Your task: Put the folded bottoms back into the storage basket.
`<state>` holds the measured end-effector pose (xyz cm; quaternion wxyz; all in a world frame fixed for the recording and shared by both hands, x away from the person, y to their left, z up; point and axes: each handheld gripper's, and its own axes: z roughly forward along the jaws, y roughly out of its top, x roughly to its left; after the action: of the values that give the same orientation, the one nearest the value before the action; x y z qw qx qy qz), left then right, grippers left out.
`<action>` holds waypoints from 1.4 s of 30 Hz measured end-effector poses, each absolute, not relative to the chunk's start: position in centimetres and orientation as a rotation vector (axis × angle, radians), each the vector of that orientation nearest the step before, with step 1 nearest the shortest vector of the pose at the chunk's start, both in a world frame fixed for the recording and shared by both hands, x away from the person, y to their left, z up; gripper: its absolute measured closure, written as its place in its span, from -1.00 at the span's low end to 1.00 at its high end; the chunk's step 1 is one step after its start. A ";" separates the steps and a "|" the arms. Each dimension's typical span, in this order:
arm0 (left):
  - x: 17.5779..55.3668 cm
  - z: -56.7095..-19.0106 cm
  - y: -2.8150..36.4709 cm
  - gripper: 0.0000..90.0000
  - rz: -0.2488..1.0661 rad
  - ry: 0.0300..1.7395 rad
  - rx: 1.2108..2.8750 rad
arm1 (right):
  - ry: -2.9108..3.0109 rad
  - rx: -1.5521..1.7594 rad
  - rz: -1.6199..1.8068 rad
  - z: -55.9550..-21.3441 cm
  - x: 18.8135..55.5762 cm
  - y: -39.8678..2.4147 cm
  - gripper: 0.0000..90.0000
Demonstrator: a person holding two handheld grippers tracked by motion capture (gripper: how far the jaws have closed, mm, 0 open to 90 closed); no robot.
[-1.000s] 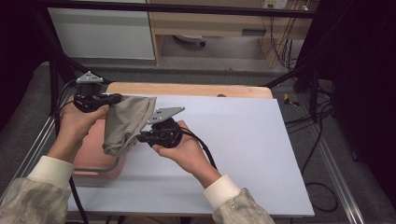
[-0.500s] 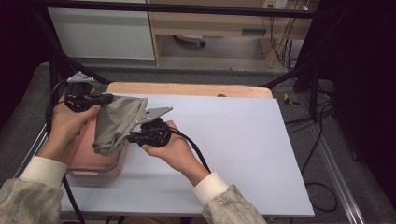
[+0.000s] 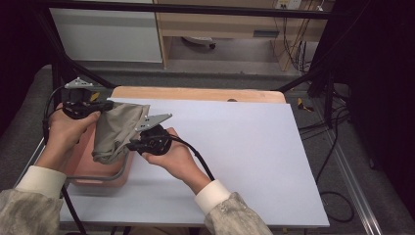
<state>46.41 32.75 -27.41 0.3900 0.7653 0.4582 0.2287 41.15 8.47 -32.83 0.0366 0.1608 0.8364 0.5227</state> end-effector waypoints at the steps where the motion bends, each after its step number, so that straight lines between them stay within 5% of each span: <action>1: 46.4 -27.4 32.8 0.96 0.580 1.167 1.944 | 2.570 0.494 1.603 -32.9 41.2 8.5 0.92; 42: 46.2 -28.8 34.6 0.96 0.563 1.207 1.934 | 2.592 0.495 1.607 -34.4 41.4 10.5 0.92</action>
<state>46.20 34.65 -28.81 0.3867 0.7596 0.4740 0.2210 41.37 10.50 -34.40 0.0259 0.1601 0.8387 0.5199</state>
